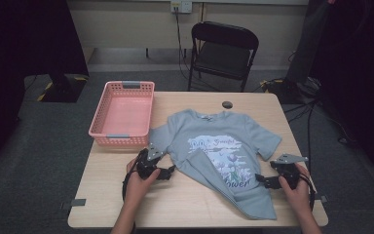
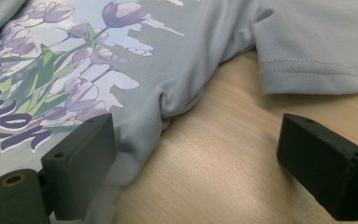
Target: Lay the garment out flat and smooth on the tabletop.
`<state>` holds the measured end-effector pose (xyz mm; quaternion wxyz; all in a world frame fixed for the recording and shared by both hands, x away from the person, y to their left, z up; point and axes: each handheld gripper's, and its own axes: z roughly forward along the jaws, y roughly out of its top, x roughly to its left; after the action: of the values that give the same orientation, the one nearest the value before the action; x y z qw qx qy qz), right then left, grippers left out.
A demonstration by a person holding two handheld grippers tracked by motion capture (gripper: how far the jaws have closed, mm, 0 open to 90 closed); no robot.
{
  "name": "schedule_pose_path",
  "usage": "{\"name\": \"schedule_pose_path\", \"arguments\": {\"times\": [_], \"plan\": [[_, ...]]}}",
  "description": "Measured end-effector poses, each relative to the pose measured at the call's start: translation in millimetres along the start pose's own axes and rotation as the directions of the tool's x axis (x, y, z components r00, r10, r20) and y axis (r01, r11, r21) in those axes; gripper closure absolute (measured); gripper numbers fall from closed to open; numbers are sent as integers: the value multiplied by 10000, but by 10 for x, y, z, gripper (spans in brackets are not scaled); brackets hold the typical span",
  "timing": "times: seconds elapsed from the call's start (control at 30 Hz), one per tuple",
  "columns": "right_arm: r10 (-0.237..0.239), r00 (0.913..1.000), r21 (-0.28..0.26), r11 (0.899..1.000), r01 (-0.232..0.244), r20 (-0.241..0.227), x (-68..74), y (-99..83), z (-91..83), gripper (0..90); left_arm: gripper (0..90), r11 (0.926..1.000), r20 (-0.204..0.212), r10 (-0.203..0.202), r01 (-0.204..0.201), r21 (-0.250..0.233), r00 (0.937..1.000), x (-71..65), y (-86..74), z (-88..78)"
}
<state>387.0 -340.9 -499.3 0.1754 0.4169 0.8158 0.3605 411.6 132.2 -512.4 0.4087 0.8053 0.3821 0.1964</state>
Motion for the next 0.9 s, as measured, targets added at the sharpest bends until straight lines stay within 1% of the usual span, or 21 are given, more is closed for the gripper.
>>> {"name": "schedule_pose_path", "arguments": {"times": [0.17, 0.23, 0.3, 0.33, 0.4, 0.43, 0.47, 0.5, 0.57, 0.63, 0.73, 0.77, 0.8, 0.87, 0.9], "plan": [[-9, 10000, 2, 10000, 9, -15, -1, 0, 0, 108, 75, 10000, -26, -6, 7, 7, 10000, -2, 0, -2], [-18, 10000, -3, 10000, 18, -17, -2, 0, 0, 108, 77, 10000, -124, -20, 20, 23, 9999, -6, -3, -9], [-29, 10000, -2, 10000, 29, -16, -1, 0, 0, 108, 84, 9999, -148, -122, 122, 1, 9998, -3, -7, -19], [-40, 10000, 4, 10000, 40, -23, 0, 0, 0, 108, 107, 9999, -183, -144, 145, 33, 9997, -3, -5, -29], [-62, 10000, 8, 10000, 62, -44, 3, -1, 0, 108, 186, 9999, -341, -112, 113, 19, 9994, -2, 17, -59], [-66, 10000, 9, 10000, 67, -54, 2, -1, 0, 108, 168, 10000, -373, -64, 62, -59, 9993, -4, 35, -78], [-65, 10000, 8, 10000, 65, -56, 2, -1, 0, 108, 154, 9994, -260, -213, 206, -279, 9994, -16, 55, -95], [-66, 10000, 8, 10000, 66, -55, 2, -1, 0, 108, 165, 9989, -169, -183, 176, -440, 9997, -23, 82, -112], [-66, 10000, 8, 10000, 66, -58, 2, -1, 0, 108, 159, 9972, -43, -132, 128, -737, 9999, -57, 145, -135], [-66, 10000, 8, 10000, 66, -59, 2, -1, 0, 108, 159, 9962, 155, 31, -17, -866, 9999, -99, 211, -142], [-66, 10000, 8, 10000, 66, -58, 2, -1, 0, 108, 161, 9942, 603, 102, -36, -1078, 9981, -173, 295, -118], [-65, 10000, 8, 10000, 65, -58, 2, -1, 0, 108, 164, 9940, 835, 42, 49, -1089, 9965, -198, 318, -99], [-66, 10000, 7, 10000, 66, -57, 2, -1, 0, 108, 168, 9947, 991, 65, 38, -1031, 9951, -224, 341, -77], [-67, 10000, 8, 10000, 67, -59, 2, -1, 0, 108, 192, 9960, 1197, 388, -287, -848, 9921, -273, 387, -24], [-67, 10000, 7, 10000, 67, -61, 2, -1, 0, 108, 239, 9960, 1366, 449, -338, -821, 9896, -286, 405, 0]]}}
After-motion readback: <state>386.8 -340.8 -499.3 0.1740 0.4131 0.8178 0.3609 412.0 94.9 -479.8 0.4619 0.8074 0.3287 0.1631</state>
